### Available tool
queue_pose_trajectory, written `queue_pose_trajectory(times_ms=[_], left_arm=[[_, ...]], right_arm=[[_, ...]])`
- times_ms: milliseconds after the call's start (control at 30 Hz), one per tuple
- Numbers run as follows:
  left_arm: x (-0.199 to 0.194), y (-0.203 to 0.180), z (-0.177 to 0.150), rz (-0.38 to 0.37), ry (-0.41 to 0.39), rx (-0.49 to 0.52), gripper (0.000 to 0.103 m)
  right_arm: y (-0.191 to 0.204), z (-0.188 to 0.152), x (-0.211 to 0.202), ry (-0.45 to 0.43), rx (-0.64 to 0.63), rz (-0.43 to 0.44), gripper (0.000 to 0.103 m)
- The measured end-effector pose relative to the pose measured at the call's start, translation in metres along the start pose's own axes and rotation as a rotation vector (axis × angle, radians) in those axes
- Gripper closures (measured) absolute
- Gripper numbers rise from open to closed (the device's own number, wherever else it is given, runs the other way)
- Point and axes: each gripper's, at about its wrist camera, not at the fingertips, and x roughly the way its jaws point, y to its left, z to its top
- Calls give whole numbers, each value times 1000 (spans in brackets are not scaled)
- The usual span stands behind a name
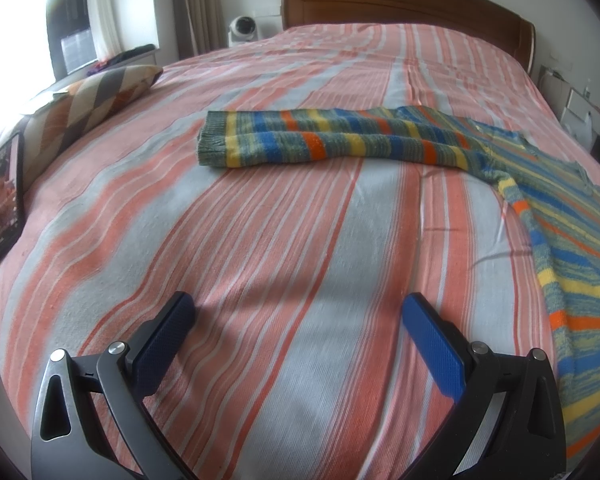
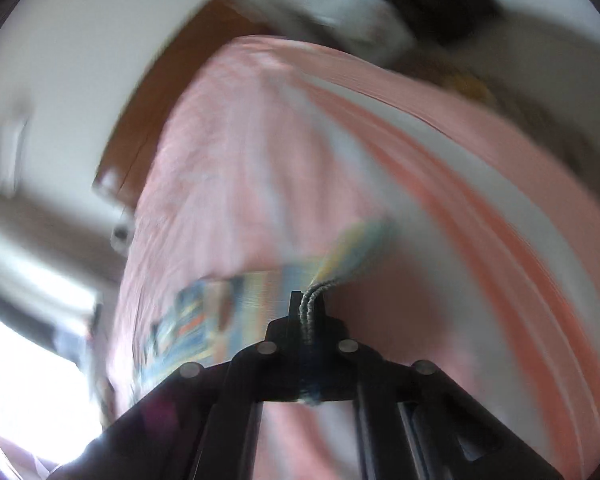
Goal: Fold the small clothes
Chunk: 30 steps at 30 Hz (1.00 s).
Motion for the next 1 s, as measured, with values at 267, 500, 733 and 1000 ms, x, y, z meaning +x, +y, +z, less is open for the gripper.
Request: queue_pose_trajectory(times_ms=[267, 500, 733, 1000], left_arm=[[1, 3, 3, -4, -3, -2, 0], [2, 5, 4, -4, -5, -1, 0], [2, 6, 5, -1, -6, 1, 0], [2, 4, 4, 0, -8, 3, 0]], right_arm=[[228, -43, 61, 148, -408, 206, 98], [263, -115, 143, 279, -323, 353, 20], [209, -120, 117, 223, -399, 160, 20], [75, -135, 44, 84, -474, -179, 20]])
